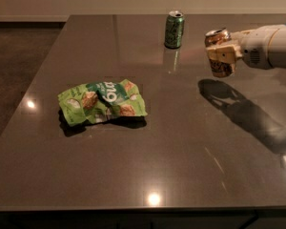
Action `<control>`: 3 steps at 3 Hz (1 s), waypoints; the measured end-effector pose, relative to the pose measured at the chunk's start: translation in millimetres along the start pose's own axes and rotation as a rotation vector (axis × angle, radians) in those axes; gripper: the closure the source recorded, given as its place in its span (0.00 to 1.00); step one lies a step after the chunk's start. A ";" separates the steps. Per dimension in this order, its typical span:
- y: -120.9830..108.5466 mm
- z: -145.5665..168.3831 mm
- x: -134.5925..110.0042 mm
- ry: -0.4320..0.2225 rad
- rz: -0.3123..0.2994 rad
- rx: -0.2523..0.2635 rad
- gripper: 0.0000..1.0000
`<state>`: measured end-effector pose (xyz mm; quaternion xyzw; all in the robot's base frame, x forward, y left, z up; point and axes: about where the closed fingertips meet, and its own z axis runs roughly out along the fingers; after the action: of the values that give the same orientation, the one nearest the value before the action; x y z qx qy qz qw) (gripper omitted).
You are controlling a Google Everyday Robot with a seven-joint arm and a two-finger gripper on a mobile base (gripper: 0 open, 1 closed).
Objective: Place orange can upright
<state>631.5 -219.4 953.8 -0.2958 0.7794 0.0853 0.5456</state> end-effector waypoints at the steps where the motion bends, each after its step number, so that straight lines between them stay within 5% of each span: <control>1: -6.2 3.5 2.8 -0.172 0.095 -0.010 1.00; 3: -7.0 12.8 16.6 -0.290 0.188 -0.054 1.00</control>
Offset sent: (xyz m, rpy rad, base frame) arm 0.0084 -0.0140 -0.0166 0.3585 -0.1353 0.0091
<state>641.8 -225.4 935.2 -0.2206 0.7141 0.1990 0.6339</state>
